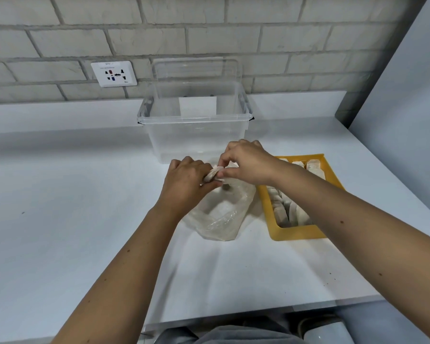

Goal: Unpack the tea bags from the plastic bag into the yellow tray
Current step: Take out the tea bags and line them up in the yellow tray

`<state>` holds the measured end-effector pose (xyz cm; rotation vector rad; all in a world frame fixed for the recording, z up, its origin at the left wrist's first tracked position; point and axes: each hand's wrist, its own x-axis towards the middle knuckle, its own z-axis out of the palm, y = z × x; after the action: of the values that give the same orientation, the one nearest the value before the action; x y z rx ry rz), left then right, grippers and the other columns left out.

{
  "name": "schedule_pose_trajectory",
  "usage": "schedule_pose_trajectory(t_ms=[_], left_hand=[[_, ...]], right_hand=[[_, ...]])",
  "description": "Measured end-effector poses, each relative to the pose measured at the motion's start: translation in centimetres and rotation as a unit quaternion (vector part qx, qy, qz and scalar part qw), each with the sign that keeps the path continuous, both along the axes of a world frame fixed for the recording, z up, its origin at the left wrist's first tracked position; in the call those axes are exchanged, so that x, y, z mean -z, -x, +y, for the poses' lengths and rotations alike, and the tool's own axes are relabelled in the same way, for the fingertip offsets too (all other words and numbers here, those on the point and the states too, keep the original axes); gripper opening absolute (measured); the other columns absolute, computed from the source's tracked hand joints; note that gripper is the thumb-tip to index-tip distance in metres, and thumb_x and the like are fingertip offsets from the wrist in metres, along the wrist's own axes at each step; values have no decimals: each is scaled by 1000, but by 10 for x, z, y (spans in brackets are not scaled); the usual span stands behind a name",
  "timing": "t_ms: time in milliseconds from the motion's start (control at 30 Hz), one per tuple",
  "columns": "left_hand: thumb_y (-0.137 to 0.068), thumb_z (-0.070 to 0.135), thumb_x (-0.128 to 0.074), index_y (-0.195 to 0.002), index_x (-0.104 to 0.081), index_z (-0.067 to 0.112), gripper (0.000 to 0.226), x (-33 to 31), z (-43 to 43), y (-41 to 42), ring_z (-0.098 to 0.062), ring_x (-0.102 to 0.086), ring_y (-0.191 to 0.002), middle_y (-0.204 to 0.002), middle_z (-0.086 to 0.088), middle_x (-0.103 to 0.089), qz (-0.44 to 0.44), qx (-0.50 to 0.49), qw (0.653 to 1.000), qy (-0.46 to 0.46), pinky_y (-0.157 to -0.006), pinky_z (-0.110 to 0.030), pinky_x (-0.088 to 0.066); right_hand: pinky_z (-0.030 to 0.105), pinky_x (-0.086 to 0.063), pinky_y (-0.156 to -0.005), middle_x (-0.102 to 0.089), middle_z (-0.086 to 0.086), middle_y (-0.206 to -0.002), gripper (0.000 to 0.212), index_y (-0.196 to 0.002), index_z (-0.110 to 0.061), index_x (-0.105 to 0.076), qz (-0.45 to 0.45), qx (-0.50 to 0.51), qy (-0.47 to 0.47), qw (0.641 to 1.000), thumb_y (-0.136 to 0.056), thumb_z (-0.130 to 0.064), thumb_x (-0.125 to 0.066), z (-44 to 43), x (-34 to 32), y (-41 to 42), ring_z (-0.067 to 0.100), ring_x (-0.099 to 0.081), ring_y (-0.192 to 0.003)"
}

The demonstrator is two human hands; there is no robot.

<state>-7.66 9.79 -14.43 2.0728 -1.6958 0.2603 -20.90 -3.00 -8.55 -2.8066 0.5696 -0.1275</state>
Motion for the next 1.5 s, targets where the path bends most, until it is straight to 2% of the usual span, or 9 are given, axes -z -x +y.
schedule_pose_trajectory(t_ms=[167, 333, 700, 833, 933, 1033, 1167, 1267, 1500], left_hand=[[-88, 41, -68, -66, -46, 17, 39, -9, 7, 2, -18, -47, -58, -55, 6, -48, 254, -58, 965, -3, -55, -31, -35], [-89, 33, -66, -94, -65, 9, 24, -18, 16, 10, -13, -71, -64, -76, 3, -75, 431, -100, 897, 21, -67, -38, -58], [-65, 45, -69, -88, -67, 6, 46, -1, 17, -4, -19, -74, -85, -76, 2, -76, 529, -151, 834, -39, -90, -44, -54], [-83, 32, -68, -88, -68, 12, 20, 2, 16, -6, -22, -73, -85, -80, 2, -77, 532, -153, 833, -22, -91, -44, -55], [-84, 30, -66, -90, -69, 13, 19, 4, 16, -8, -22, -72, -84, -81, 3, -77, 538, -154, 829, -8, -90, -42, -54], [-83, 35, -66, -95, -69, 12, 26, 3, 17, -7, -19, -72, -83, -83, 4, -77, 553, -170, 816, 23, -84, -39, -56], [-91, 26, -64, -103, -68, 11, 20, -7, 11, 10, -23, -74, -79, -92, -4, -77, 628, -141, 764, 51, -61, -28, -56], [-97, 19, -56, -108, -68, 9, 19, -15, 1, 33, -26, -75, -83, -92, -6, -76, 719, -73, 690, 31, -71, -32, -61], [-102, 17, -51, -87, -62, 6, 21, -12, -10, 70, -25, -74, -94, -90, -12, -71, 854, -25, 517, 50, -78, -32, -62]], right_hand=[[23, -46, -71, -69, -6, -91, 20, -102, -21, -66, -153, 98, -239, 954, -97, -37, -55, -6, 7, 2, 7, -63, -77], [29, -50, -80, -71, -1, -104, 21, -107, -18, -73, -23, 88, -68, 994, -93, -16, -57, -2, 39, -9, 15, -64, -86], [32, -45, -94, -63, 10, -125, 42, -119, -8, -65, 124, 141, 44, 981, -77, -4, -71, 18, 74, -41, 27, -59, -116], [32, -48, -80, -67, 13, -110, 26, -106, -6, -68, 87, 135, 69, 985, -82, -3, -61, 19, 76, -39, 30, -65, -101], [28, -54, -63, -72, 8, -81, 9, -81, -9, -73, -3, 170, -74, 983, -78, -13, -66, 19, 65, -29, 23, -69, -73], [26, -50, -46, -69, 5, -67, 7, -84, -6, -69, -175, 210, -301, 914, -84, -10, -62, 26, 41, -6, 18, -66, -53], [29, -57, -61, -60, 7, -74, 18, -110, -5, -61, -326, 176, -578, 728, -95, 0, -51, 33, 19, 23, 23, -69, -70], [27, -59, -69, -69, 6, -79, 24, -110, -13, -64, -350, 119, -696, 616, -97, 1, -49, 37, 19, 35, 22, -70, -82], [18, -52, -60, -69, 5, -86, 25, -97, -12, -71, -385, 244, -506, 732, -91, 6, -55, 38, 40, 53, 10, -65, -66]])
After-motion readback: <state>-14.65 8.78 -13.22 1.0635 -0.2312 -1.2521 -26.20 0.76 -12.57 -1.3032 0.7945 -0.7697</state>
